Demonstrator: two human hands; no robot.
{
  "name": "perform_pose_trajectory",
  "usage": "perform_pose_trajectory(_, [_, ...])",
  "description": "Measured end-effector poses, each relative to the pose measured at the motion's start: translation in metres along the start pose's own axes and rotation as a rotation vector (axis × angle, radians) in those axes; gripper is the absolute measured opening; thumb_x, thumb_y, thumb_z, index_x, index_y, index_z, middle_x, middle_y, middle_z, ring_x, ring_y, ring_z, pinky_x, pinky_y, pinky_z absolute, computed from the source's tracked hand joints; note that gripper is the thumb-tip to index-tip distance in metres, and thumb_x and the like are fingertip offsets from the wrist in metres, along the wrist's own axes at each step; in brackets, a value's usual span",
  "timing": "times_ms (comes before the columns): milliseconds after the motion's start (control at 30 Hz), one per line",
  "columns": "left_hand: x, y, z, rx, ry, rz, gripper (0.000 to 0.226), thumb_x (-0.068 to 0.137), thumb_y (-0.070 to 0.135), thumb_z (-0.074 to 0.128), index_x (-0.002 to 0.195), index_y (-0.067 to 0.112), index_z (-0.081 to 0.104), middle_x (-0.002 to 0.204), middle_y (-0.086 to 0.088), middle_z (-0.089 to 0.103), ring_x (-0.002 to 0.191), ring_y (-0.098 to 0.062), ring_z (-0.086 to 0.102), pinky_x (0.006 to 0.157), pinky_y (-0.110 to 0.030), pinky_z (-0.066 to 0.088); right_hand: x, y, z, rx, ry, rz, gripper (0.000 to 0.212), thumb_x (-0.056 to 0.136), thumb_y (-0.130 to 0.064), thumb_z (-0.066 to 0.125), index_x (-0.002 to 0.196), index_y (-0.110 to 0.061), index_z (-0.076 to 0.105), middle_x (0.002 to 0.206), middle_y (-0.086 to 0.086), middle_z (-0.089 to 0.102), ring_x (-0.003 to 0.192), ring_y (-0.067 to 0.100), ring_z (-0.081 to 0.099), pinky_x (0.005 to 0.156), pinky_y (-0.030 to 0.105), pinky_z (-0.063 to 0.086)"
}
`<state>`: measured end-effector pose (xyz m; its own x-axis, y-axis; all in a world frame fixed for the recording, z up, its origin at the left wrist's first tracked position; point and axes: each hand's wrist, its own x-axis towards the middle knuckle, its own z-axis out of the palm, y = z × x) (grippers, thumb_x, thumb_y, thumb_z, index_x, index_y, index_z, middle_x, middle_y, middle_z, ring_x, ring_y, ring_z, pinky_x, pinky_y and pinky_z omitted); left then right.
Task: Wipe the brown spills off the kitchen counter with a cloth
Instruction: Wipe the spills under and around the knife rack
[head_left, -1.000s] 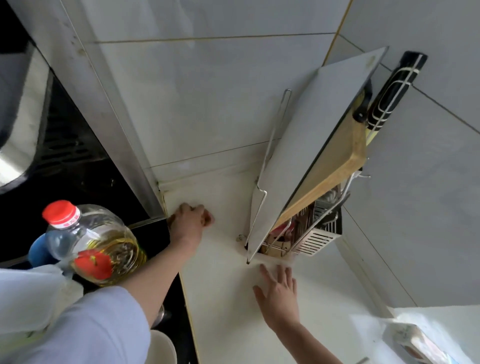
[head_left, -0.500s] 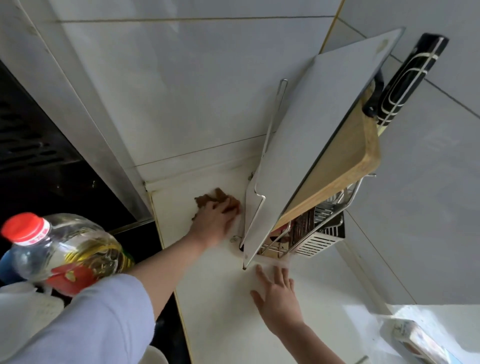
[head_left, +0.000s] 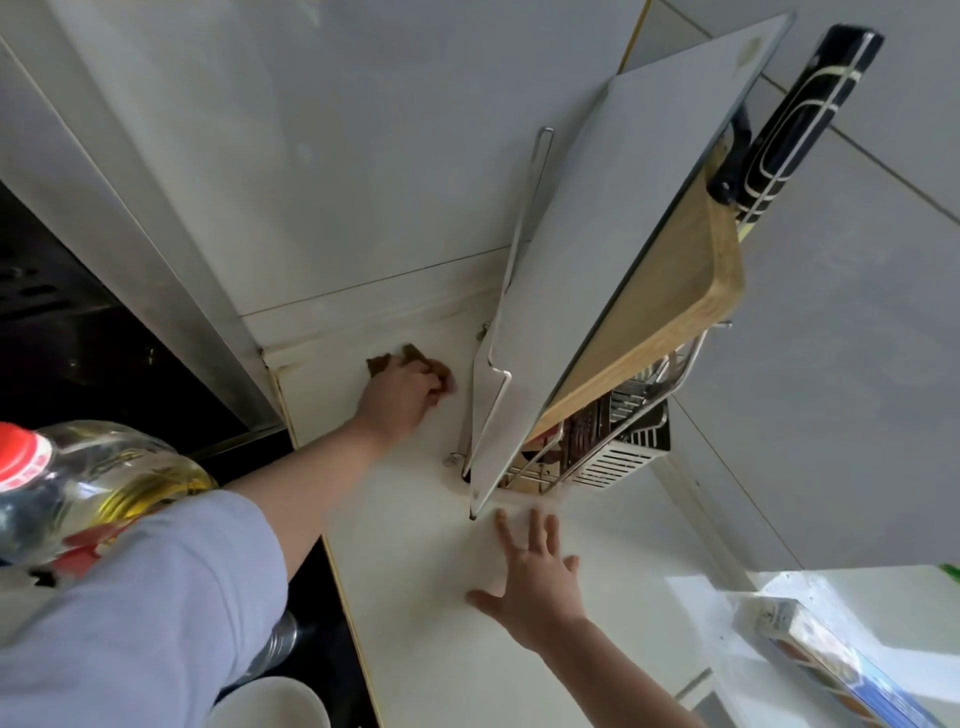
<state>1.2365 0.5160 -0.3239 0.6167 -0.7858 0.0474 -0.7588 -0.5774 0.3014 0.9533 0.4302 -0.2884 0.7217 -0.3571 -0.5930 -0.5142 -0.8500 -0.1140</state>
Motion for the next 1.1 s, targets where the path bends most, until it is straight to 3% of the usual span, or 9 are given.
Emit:
perform_pose_trajectory(100, [0.016, -0.018, -0.010, 0.007, 0.119, -0.235, 0.021, 0.091, 0.017, 0.061, 0.104, 0.024, 0.076, 0.112, -0.004, 0.069, 0.099, -0.035, 0.059, 0.080, -0.040, 0.052, 0.001, -0.003, -0.001, 0.012, -0.021, 0.009, 0.105, 0.084, -0.069, 0.055, 0.154, -0.032, -0.013, 0.162, 0.015, -0.017, 0.149, 0.037, -0.017, 0.113, 0.061, 0.019])
perform_pose_trajectory(267, [-0.003, 0.029, 0.013, -0.032, 0.008, 0.219, 0.037, 0.093, 0.035, 0.042, 0.102, 0.025, 0.077, 0.115, 0.004, 0.071, 0.100, -0.027, 0.067, 0.082, -0.039, 0.054, -0.001, -0.002, -0.001, 0.020, -0.028, 0.012, 0.104, 0.085, -0.067, 0.055, 0.154, -0.032, -0.015, 0.162, 0.015, -0.019, 0.148, 0.038, -0.019, 0.113, 0.062, 0.016])
perform_pose_trajectory(333, [0.011, 0.013, -0.005, -0.025, 0.098, 0.137, 0.024, 0.091, 0.021, 0.058, 0.107, 0.023, 0.076, 0.113, -0.002, 0.071, 0.097, -0.029, 0.068, 0.076, -0.037, 0.057, 0.000, -0.003, -0.001, 0.005, -0.040, 0.010, 0.103, 0.086, -0.066, 0.054, 0.153, -0.031, -0.016, 0.161, 0.016, -0.020, 0.148, 0.039, -0.019, 0.113, 0.062, 0.016])
perform_pose_trajectory(433, [0.035, -0.020, -0.016, 0.061, 0.088, -0.122, 0.043, 0.091, 0.008, 0.055, 0.124, 0.032, 0.067, 0.129, 0.001, 0.064, 0.112, -0.034, 0.057, 0.085, -0.039, 0.054, 0.003, -0.004, -0.002, -0.010, -0.055, 0.007, 0.103, 0.087, -0.066, 0.052, 0.153, -0.030, -0.018, 0.160, 0.018, -0.022, 0.147, 0.041, -0.020, 0.113, 0.064, 0.015])
perform_pose_trajectory(633, [0.025, 0.000, 0.018, 0.012, -0.043, 0.211, 0.050, 0.091, 0.020, 0.038, 0.134, 0.027, 0.062, 0.147, 0.000, 0.052, 0.129, -0.038, 0.050, 0.107, -0.048, 0.042, 0.000, -0.006, -0.002, -0.030, -0.065, 0.012, 0.102, 0.088, -0.066, 0.050, 0.153, -0.028, -0.019, 0.160, 0.018, -0.022, 0.147, 0.041, -0.020, 0.113, 0.063, 0.015])
perform_pose_trajectory(767, [0.025, -0.019, 0.003, 0.083, -0.101, -0.068, 0.057, 0.093, 0.018, 0.042, 0.145, 0.039, 0.044, 0.153, -0.005, 0.040, 0.130, -0.038, 0.044, 0.107, -0.045, 0.039, 0.001, -0.004, -0.003, -0.055, -0.072, 0.009, 0.102, 0.088, -0.068, 0.049, 0.153, -0.029, -0.019, 0.161, 0.018, -0.020, 0.147, 0.041, -0.019, 0.113, 0.063, 0.017])
perform_pose_trajectory(933, [-0.030, -0.026, -0.031, 0.229, -0.161, -0.405, 0.050, 0.100, 0.017, 0.041, 0.148, 0.032, 0.040, 0.144, -0.009, 0.043, 0.128, -0.038, 0.041, 0.099, -0.045, 0.045, 0.000, -0.005, -0.003, -0.042, -0.053, 0.013, 0.104, 0.086, -0.070, 0.050, 0.153, -0.028, -0.018, 0.161, 0.019, -0.018, 0.147, 0.041, -0.019, 0.112, 0.063, 0.020])
perform_pose_trajectory(1000, [-0.058, -0.009, -0.027, 0.247, -0.168, -0.343, 0.044, 0.101, 0.021, 0.041, 0.144, 0.031, 0.045, 0.143, -0.006, 0.045, 0.129, -0.034, 0.041, 0.100, -0.044, 0.043, -0.001, -0.006, -0.004, -0.044, -0.048, 0.015, 0.104, 0.086, -0.071, 0.050, 0.153, -0.029, -0.017, 0.161, 0.019, -0.017, 0.147, 0.041, -0.018, 0.112, 0.063, 0.020])
perform_pose_trajectory(1100, [-0.101, 0.016, -0.002, 0.177, -0.275, -0.024, 0.045, 0.102, 0.029, 0.025, 0.143, 0.030, 0.045, 0.141, -0.003, 0.047, 0.125, -0.032, 0.043, 0.098, -0.042, 0.045, -0.003, -0.006, -0.004, -0.036, -0.048, 0.012, 0.104, 0.086, -0.070, 0.051, 0.154, -0.029, -0.017, 0.161, 0.019, -0.018, 0.147, 0.041, -0.019, 0.111, 0.064, 0.020])
